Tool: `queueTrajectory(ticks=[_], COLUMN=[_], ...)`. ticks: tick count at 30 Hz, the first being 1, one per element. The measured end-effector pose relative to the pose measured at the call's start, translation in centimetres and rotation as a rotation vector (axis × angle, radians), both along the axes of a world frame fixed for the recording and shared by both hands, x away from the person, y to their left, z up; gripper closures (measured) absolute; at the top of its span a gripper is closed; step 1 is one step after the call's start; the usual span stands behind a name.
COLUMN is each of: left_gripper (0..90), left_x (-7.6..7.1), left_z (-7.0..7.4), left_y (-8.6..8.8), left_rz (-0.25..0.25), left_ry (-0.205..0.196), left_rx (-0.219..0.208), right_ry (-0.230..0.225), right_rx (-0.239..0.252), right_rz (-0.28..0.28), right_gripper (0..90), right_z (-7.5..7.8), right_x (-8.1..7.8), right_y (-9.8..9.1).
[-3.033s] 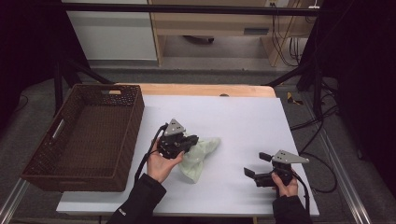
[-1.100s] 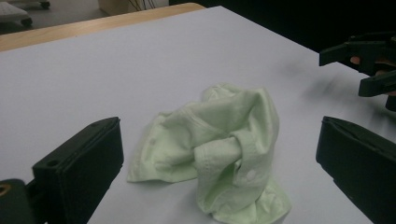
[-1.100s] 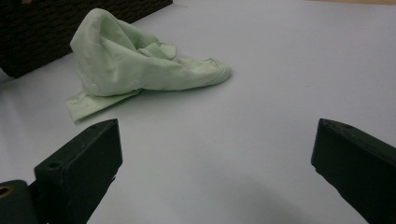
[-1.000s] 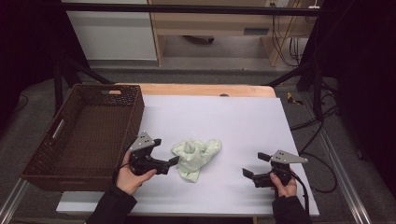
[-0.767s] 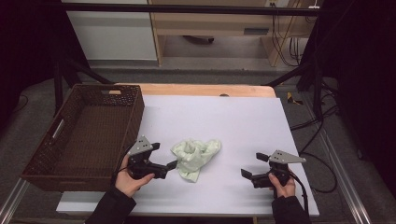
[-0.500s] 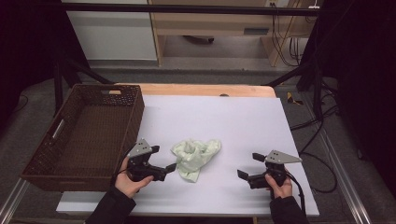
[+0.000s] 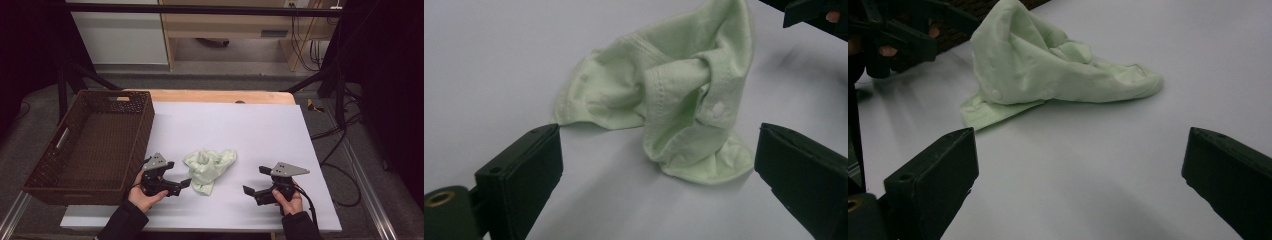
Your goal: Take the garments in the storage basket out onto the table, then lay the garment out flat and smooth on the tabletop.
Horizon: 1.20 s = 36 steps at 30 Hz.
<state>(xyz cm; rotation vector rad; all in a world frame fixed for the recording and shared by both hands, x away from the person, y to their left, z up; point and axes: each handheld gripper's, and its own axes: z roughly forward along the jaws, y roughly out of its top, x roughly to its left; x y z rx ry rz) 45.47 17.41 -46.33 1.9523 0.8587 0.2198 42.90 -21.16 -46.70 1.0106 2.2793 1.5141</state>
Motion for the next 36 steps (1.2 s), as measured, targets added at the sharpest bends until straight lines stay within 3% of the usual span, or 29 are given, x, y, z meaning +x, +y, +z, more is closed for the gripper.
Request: queueTrajectory(ticks=[16,22,30,36], left_gripper=[32.8,48.6,65.5,79.2], left_x=[0.6,0.7,0.6,0.6], left_z=[-1.2,-1.5,-1.8,-1.9], left_y=[-1.4,-1.9,-2.4,-2.7], left_rz=[-0.017,-0.020,-0.024,-0.020], left_ry=[0.038,0.046,0.042,0.045], left_rx=[0.022,0.038,0.042,0.047], right_ry=[0.022,0.029,0.045,0.061], right_rx=[-0.053,-0.078,-0.096,-0.112], right_rz=[0.051,0.079,0.133,0.134], right_gripper=[3.4,5.3,14.2,22.0], right_z=[-0.2,-0.3,-0.6,-0.7], right_x=[-0.5,-0.8,-1.1,-1.0], right_y=[4.4,6.0,8.4,9.8])
